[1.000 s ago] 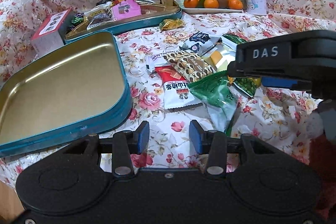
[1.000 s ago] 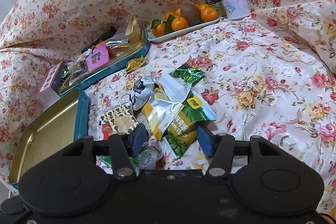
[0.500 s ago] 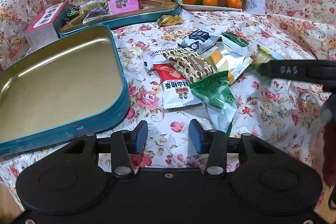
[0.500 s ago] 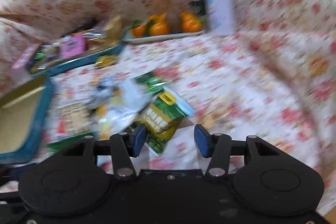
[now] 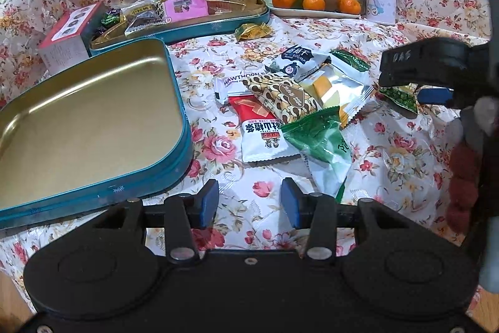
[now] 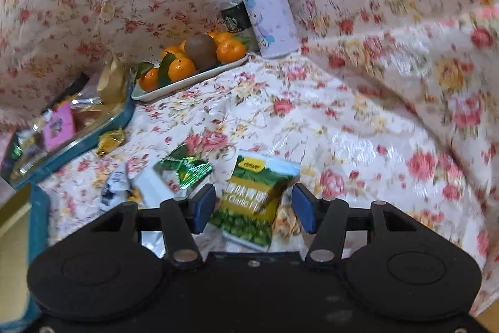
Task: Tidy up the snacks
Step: 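Grasp the green garlic pea packet with right gripper while left grasps green-white candy packet, then lift both held packets and carry them toward the tin tray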
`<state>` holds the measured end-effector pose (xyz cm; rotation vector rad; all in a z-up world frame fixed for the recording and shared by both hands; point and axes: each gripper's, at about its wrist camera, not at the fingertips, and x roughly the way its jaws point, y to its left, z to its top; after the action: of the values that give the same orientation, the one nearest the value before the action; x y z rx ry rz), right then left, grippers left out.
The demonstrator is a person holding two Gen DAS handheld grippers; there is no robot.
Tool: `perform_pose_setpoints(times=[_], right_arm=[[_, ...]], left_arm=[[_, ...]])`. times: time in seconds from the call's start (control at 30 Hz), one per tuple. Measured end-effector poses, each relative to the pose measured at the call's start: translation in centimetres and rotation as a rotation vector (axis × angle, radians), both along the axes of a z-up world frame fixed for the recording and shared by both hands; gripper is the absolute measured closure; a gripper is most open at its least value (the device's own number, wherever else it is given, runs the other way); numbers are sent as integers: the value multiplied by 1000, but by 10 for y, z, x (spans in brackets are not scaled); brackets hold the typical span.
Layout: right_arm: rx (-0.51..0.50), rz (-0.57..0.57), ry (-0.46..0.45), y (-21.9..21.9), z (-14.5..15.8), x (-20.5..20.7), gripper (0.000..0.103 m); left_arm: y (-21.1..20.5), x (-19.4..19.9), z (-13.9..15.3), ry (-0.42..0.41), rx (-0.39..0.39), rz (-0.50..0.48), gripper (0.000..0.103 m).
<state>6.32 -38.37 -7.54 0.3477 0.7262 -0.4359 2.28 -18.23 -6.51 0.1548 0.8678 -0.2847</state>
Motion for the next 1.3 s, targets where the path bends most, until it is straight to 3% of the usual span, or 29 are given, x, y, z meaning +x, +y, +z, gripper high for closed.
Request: perform_pose_setpoints(times=[0.1,0.2,0.3,0.43,0.53,0.93,1.3], right_arm=[[-106,57,23,11,-4,0,56],[-156,102,-15,13,-11,-11,61],[-144,123,-54,7,-13,-20,63],[-154,147,-66,6,-13,-23,62],[-183,164,-71,10,-16,-26,62],[-174,197,-89,6,-17,-29,62],[-174,199,-96,7,-18,-30,61]], left_arm=[[-1,-2,1,-8,3,6,51],[2,-5,4,5,-21,8,52],[6,-12,14,12,-86,9,52],[-2,-20,28,-30,-121,-15,52],[-16,-15,31,-17,-133,-38,51],[-40,3,18,33,-104,9,51],[-47,25,8,111,-124,50,52]])
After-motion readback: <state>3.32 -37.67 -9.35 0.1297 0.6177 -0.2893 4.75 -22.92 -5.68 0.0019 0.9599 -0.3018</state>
